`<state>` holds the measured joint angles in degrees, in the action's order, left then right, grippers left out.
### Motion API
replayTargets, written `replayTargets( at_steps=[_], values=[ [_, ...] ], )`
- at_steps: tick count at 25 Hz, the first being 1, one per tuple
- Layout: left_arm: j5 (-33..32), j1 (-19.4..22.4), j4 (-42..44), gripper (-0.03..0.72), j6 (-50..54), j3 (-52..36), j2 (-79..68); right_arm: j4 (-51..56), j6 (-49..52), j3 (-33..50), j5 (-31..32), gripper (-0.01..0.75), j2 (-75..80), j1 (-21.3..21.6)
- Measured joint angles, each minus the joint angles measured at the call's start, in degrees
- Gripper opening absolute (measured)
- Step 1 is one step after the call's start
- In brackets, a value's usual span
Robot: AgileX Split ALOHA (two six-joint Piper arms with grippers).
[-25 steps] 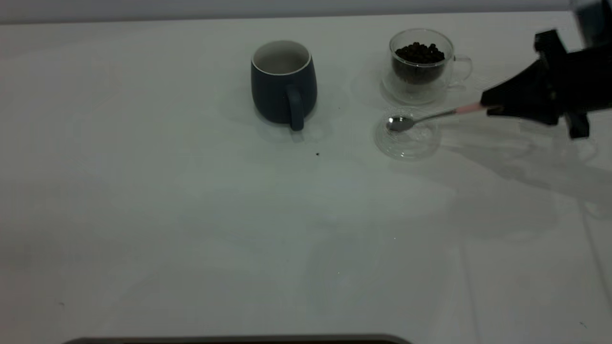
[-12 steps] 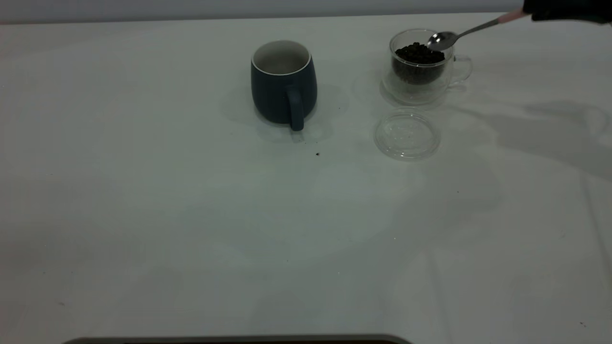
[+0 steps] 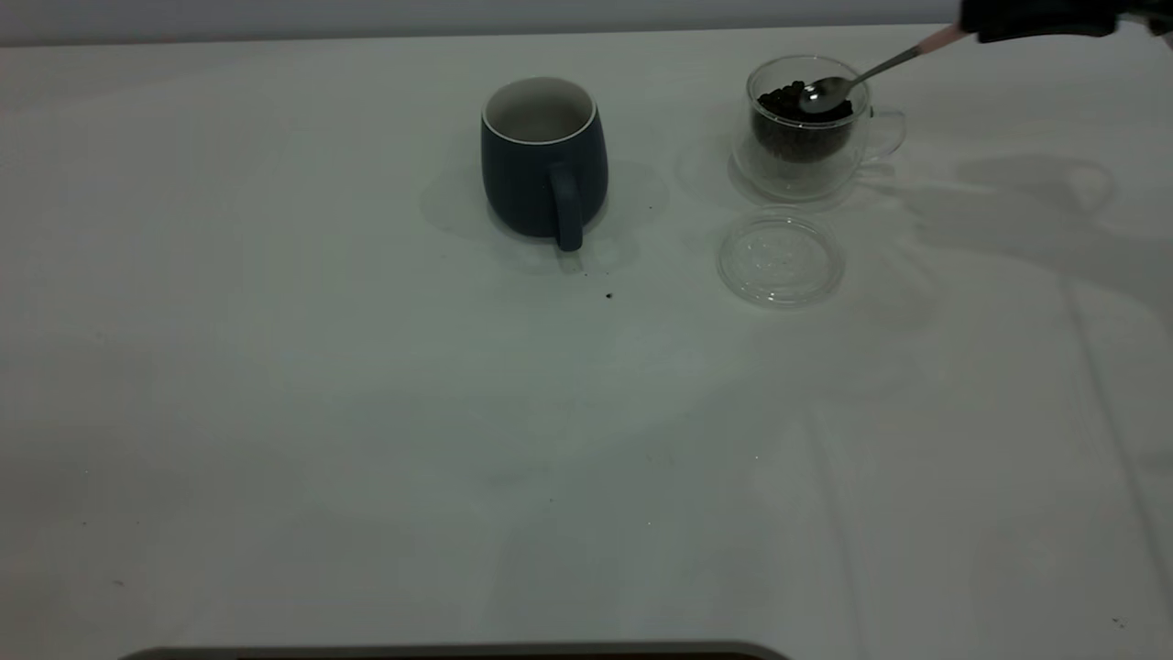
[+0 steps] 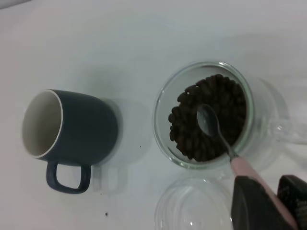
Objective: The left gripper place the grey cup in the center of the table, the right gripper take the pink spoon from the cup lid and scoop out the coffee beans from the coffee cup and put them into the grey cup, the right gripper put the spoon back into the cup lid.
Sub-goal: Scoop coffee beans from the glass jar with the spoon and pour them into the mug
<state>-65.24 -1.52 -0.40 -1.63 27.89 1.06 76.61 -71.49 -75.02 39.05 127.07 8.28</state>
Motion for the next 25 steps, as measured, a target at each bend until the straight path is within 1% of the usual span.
replayTargets(
  at_steps=[4,9,16,25],
  values=[
    [0.0,0.0,0.0,0.567,-0.13,0.0,0.0,0.51,0.05,-2.02,-1.79,0.11,2.5,-1.55],
    [0.0,0.0,0.0,0.567,-0.13,0.0,0.0,4.4,0.05,-3.56,-1.45,0.11,5.82,-1.78],
    [0.0,0.0,0.0,0.567,-0.13,0.0,0.0,7.66,1.32,-3.67,2.14,0.11,8.32,-1.39],
    [0.0,0.0,0.0,0.567,-0.13,0.0,0.0,6.96,7.15,-3.67,9.08,0.11,8.98,2.48]
  ],
)
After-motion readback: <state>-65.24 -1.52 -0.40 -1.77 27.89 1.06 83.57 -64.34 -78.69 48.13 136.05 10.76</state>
